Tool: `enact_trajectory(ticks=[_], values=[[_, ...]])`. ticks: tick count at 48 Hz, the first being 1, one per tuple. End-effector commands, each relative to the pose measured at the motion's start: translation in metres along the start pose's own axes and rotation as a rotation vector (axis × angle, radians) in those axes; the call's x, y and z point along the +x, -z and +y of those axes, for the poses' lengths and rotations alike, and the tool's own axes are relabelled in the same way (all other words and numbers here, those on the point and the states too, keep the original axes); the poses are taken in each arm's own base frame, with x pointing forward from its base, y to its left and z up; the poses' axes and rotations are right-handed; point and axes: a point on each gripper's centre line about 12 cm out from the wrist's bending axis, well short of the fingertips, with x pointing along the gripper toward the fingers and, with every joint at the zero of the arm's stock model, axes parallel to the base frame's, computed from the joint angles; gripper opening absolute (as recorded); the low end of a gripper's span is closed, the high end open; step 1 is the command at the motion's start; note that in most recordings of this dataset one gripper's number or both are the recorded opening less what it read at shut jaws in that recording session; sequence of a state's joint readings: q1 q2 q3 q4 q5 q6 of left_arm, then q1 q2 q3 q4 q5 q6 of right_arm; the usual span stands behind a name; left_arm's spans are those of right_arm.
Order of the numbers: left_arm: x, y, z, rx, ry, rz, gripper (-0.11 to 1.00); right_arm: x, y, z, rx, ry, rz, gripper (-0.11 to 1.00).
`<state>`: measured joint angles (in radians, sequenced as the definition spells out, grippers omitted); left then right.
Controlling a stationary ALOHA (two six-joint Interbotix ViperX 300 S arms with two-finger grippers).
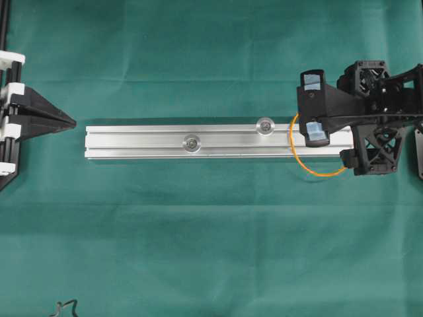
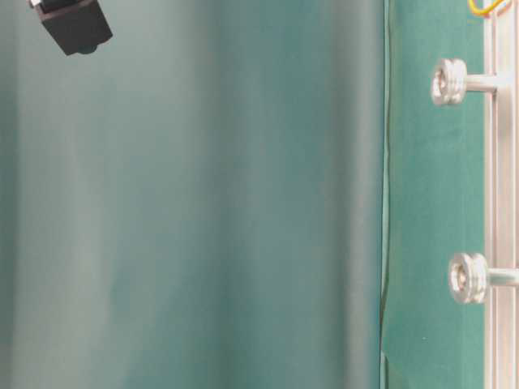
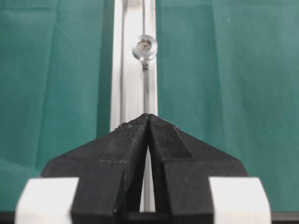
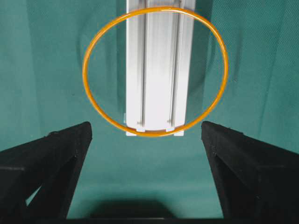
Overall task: Hook the rubber onto the shaft.
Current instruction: 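Lower the right gripper and pinch the band's near edge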
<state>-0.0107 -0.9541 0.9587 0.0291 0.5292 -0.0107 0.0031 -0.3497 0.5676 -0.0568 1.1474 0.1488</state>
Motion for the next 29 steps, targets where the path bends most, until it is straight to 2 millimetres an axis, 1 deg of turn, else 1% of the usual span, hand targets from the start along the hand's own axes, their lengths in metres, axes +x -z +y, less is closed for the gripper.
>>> enact_trajectory(ticks=[1,20,29], values=[[-0.003,-0.012,0.0,0.002,0.0,-0.031,0.0,-0.009,-0.006,0.0,0.002,-0.003,-0.038,0.98],[-0.003,-0.012,0.0,0.002,0.0,-0.031,0.0,-0.004,-0.006,0.001,0.005,-0.01,-0.054,0.98],[-0.004,-0.012,0.0,0.002,0.0,-0.032,0.0,0.01,-0.002,0.006,0.005,-0.031,-0.039,0.98]])
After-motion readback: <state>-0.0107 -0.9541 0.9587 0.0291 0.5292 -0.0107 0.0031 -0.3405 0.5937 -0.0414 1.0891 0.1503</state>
